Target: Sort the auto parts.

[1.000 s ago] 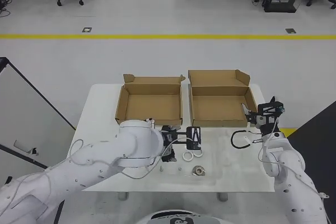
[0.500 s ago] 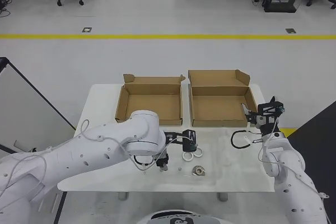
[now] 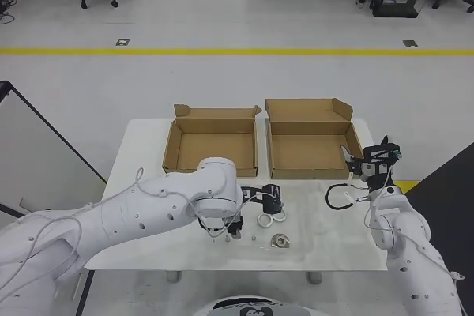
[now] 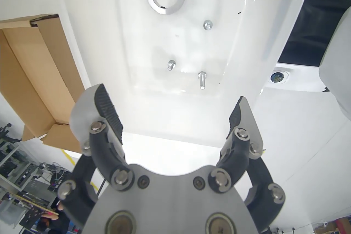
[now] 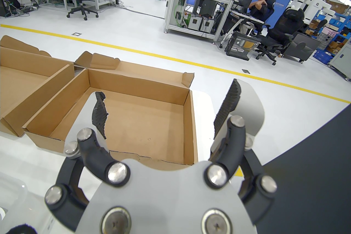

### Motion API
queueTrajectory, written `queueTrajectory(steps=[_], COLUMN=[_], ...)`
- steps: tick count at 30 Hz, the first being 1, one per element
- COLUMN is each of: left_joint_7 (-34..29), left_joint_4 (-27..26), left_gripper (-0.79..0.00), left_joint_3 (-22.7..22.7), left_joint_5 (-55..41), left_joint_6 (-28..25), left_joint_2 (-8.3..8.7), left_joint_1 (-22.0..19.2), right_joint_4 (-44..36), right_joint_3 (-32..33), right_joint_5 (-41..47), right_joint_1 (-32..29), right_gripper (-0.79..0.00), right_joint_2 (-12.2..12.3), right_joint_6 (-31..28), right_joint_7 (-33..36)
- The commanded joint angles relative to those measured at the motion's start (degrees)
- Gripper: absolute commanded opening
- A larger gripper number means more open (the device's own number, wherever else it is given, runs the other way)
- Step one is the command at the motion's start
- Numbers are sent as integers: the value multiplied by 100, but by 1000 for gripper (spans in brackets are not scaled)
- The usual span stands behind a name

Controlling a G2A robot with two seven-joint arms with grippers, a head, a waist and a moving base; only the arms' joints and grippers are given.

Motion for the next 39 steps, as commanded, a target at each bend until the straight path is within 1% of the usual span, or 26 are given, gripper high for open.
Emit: queueTrajectory(steps=[1, 12, 15, 18, 23, 31, 32, 34, 35, 37, 38, 39], left_joint_7=[-2, 37, 159, 94, 66, 30, 25, -17, -38, -56, -64, -71], left_joint_4=[-2, -38, -40, 14, 210, 592, 633, 722, 746, 792, 817, 838], left_gripper=[0, 0, 0, 0, 0, 0, -40, -37, -52, -102, -114, -163], left_joint_3=[-38, -70, -57, -2, 95, 297, 329, 433, 433, 433, 433, 433], left_joint_5=[23, 47, 217, 193, 282, 319, 304, 249, 230, 198, 204, 204], left_joint_6=[40, 36, 36, -33, -180, -273, -267, -226, -205, -188, -179, -172], left_joint_2=[2, 8, 16, 0, -113, -411, -441, -489, -509, -537, -545, -551], left_joint_1=[21, 40, 121, 210, 215, 93, 76, 39, 30, 53, 67, 87], right_joint_4=[0, 0, 0, 0, 0, 0, 0, 0, 0, 0, 0, 0], right_joint_3=[0, 0, 0, 0, 0, 0, 0, 0, 0, 0, 0, 0], right_joint_5=[0, 0, 0, 0, 0, 0, 0, 0, 0, 0, 0, 0], right_joint_1=[0, 0, 0, 0, 0, 0, 0, 0, 0, 0, 0, 0], right_gripper=[0, 0, 0, 0, 0, 0, 0, 0, 0, 0, 0, 0], right_joint_2=[0, 0, 0, 0, 0, 0, 0, 0, 0, 0, 0, 0], right_joint_6=[0, 0, 0, 0, 0, 0, 0, 0, 0, 0, 0, 0], right_joint_7=[0, 0, 0, 0, 0, 0, 0, 0, 0, 0, 0, 0])
